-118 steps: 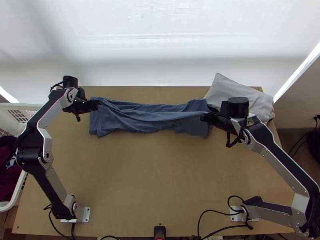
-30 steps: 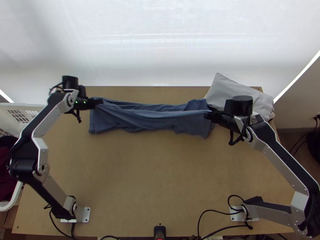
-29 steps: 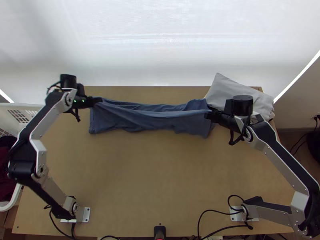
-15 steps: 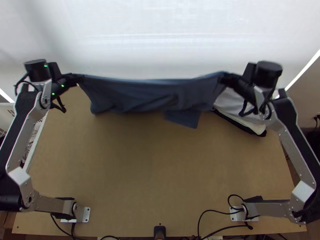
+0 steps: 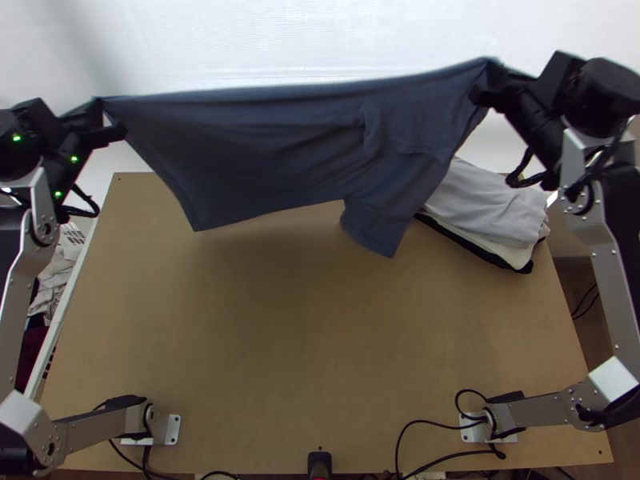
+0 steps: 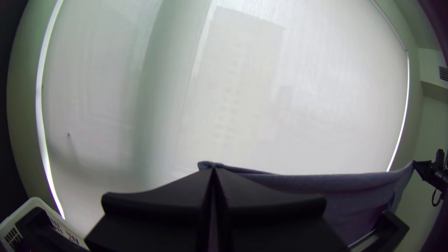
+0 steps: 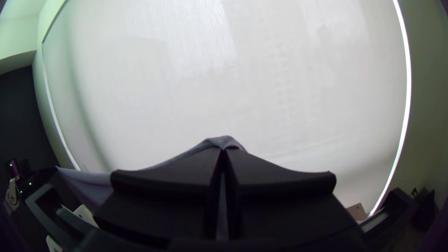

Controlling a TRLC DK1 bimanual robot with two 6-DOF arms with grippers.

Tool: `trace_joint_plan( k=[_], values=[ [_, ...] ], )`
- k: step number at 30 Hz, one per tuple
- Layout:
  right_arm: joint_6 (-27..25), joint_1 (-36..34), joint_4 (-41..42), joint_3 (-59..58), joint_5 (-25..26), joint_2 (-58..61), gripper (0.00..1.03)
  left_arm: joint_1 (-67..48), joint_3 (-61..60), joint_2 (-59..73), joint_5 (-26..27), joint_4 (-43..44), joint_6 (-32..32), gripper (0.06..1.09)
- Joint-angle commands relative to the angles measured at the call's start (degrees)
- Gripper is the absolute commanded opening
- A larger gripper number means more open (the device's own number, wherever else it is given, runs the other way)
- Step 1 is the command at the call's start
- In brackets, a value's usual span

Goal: Fold the t-shirt

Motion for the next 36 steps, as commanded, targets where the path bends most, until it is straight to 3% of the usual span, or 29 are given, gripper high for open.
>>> trace_joint_plan(
  k=[1, 12, 18, 25, 32, 36],
  values=[
    [-1.84, 0.26, 0.8, 4.61, 0.85, -1.55, 0.03, 1.11, 2.21, -4.34, -0.81, 2.82, -0.95, 0.09],
    [-2.1, 2.81, -4.3, 6.11, 2.26, -17.99, 0.03, 3.31, 3.88, -16.55, -2.83, 3.26, -0.78, 0.09],
    [-4.65, 2.54, -7.46, 6.81, 2.26, -27.74, 0.03, 3.48, 4.58, -24.11, -2.92, 6.16, -1.31, 0.09],
    [-3.95, 2.98, -20.03, 9.88, 1.9, -34.33, 0.03, 3.57, 6.08, -30.97, -2.92, -3.42, -4.03, 0.09],
    [3.43, 2.81, -31.98, 13.75, -1.52, -35.12, 0.03, 3.31, 6.34, -35.71, -2.74, -14.23, -5.44, 0.09],
    [9.06, 2.98, -35.58, 5.14, -3.02, -38.2, 0.03, 3.22, 0.54, -38.88, -2.39, -17.13, -5.88, 0.09]
  ],
)
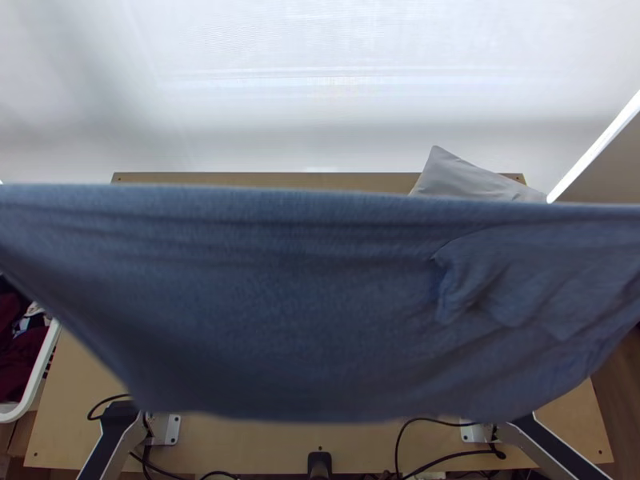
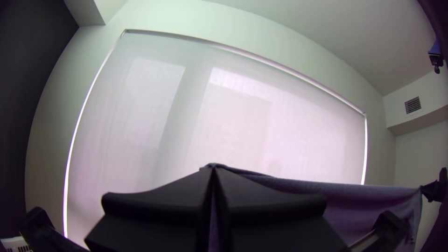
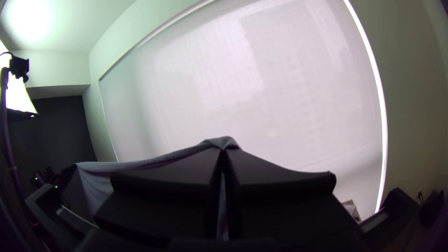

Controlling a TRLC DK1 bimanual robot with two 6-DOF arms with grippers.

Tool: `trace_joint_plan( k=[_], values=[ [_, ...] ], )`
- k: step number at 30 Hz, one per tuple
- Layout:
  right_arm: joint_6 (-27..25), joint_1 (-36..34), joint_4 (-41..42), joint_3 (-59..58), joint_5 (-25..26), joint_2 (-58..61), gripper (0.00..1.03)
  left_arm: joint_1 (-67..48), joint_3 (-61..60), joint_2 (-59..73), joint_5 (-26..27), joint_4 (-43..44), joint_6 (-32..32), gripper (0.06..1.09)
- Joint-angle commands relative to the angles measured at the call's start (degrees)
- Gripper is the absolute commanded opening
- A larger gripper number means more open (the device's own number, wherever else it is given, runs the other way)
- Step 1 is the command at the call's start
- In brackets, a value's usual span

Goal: Fold the t-shirt

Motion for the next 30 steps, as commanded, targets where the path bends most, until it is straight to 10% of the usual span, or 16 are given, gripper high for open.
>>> trace_joint_plan(
  k=[1, 14, 30],
  values=[
    [4.91, -0.01, -0.63, -10.1, -0.18, -4.48, 0.03, 0.53, -5.46, -3.56, -0.86, -1.72, -2.1, 0.09],
    [9.65, 5.79, 21.87, -63.8, -4.05, -16.52, 0.03, -2.98, -42.02, -13.67, 4.86, -3.48, -4.12, 0.09],
    [8.69, 0.87, 42.34, -71.97, -5.72, 8.35, 0.03, -1.14, -52.84, 13.58, 6.26, 23.32, -0.16, 0.09]
  ],
)
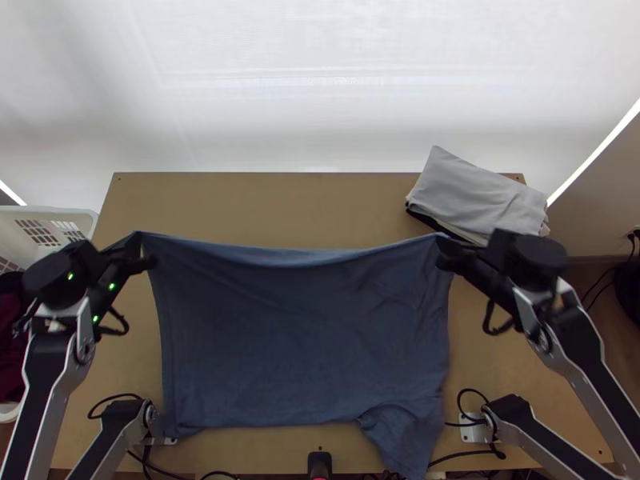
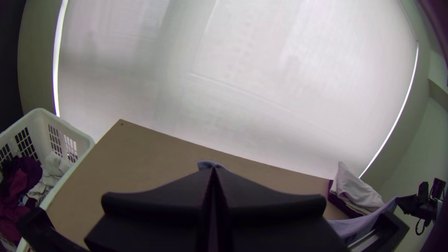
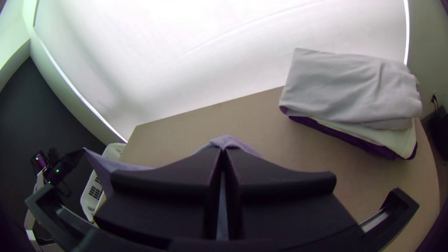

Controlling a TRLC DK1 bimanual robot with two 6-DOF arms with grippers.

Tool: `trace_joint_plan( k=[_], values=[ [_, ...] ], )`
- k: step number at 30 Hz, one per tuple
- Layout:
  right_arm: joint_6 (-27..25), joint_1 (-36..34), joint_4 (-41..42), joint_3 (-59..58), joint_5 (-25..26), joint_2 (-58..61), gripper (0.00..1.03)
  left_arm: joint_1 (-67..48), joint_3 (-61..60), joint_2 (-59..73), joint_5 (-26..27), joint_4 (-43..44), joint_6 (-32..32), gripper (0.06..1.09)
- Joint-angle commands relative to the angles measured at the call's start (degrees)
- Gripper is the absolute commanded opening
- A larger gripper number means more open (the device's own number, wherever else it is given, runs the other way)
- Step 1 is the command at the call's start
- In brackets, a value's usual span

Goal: Fold the t-shirt

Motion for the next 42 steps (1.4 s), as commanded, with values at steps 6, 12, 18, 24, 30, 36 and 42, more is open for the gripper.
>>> trace_joint_plan(
  k=[6, 12, 18, 24, 30, 36, 42],
  values=[
    [0.19, -3.71, 2.15, 7.93, -3.04, 19.42, 0.03, 2.44, 2.0, 17.01, 0.38, 10.11, 1.9, 0.09],
    [-0.08, -3.89, 0.22, 14.34, -3.48, 29.09, 0.03, 6.57, 7.71, 29.05, 0.38, 12.4, 4.01, 0.09],
    [-0.61, -5.21, -5.41, 23.48, -3.48, 39.55, 0.03, 7.27, 16.59, 38.89, 0.12, 10.38, 3.92, 0.09],
    [-0.96, -6.26, -8.04, 32.62, -3.04, 47.37, 0.03, 6.66, 25.64, 48.03, -0.32, 8.18, 3.92, 0.09],
    [-1.31, -6.7, -13.14, 42.12, -2.25, 55.28, 0.03, 6.39, 33.46, 56.38, -0.94, 6.95, 4.1, 0.09],
    [0.01, -6.88, -19.65, 50.73, -2.16, 60.38, 0.03, 5.69, 43.39, 62.09, -0.94, -3.42, 4.18, 0.09],
    [1.42, -6.53, -28.17, 56.27, -2.16, 61.52, 0.03, 4.63, 53.41, 64.56, -0.58, -21.79, 4.45, 0.09]
  ],
)
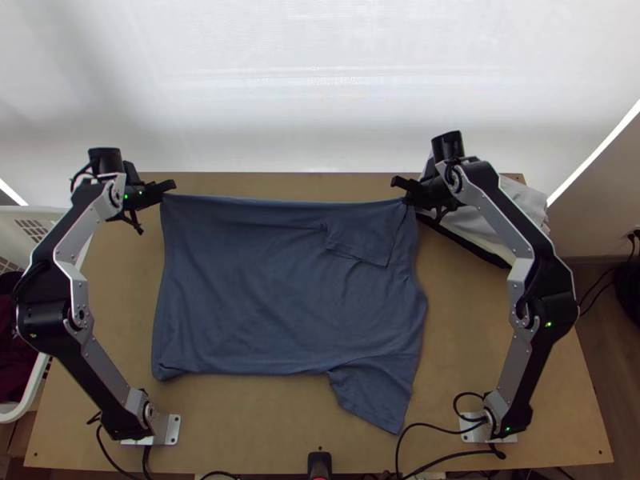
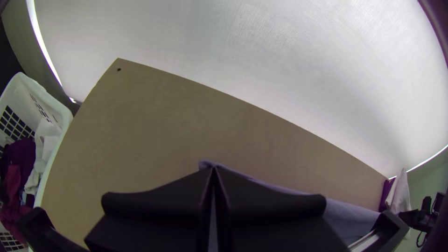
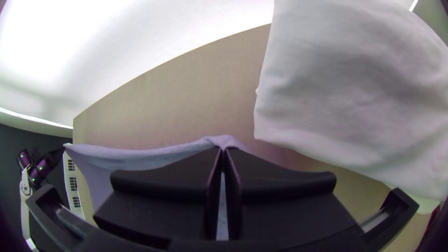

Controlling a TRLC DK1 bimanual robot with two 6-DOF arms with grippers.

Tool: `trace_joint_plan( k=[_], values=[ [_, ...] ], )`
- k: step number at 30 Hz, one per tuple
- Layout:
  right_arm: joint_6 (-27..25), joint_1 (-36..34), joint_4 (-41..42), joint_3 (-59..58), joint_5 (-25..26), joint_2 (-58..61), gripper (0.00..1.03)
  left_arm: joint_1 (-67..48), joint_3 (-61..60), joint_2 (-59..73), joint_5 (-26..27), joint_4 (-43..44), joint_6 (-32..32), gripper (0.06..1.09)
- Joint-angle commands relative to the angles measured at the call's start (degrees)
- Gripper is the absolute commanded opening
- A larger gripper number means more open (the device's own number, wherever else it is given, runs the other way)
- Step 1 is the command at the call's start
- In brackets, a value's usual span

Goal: Fold the t-shirt

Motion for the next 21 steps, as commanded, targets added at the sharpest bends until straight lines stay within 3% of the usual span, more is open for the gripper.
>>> trace_joint_plan(
  k=[1, 10, 21],
  values=[
    [1.55, -0.36, -3.33, 3.14, 0.57, 0.56, 0.03, -0.33, 4.74, 0.65, 0.14, -5.78, 0.73, 0.09],
    [0.76, -0.19, -14.05, 3.49, 0.57, -1.02, 0.03, 0.38, 7.38, -0.76, 2.51, -17.29, 3.72, 0.09],
    [0.49, 1.57, -14.75, -3.28, 0.66, -6.3, 0.03, 3.63, 1.67, -5.42, 4.53, -17.65, 5.3, 0.09]
  ],
)
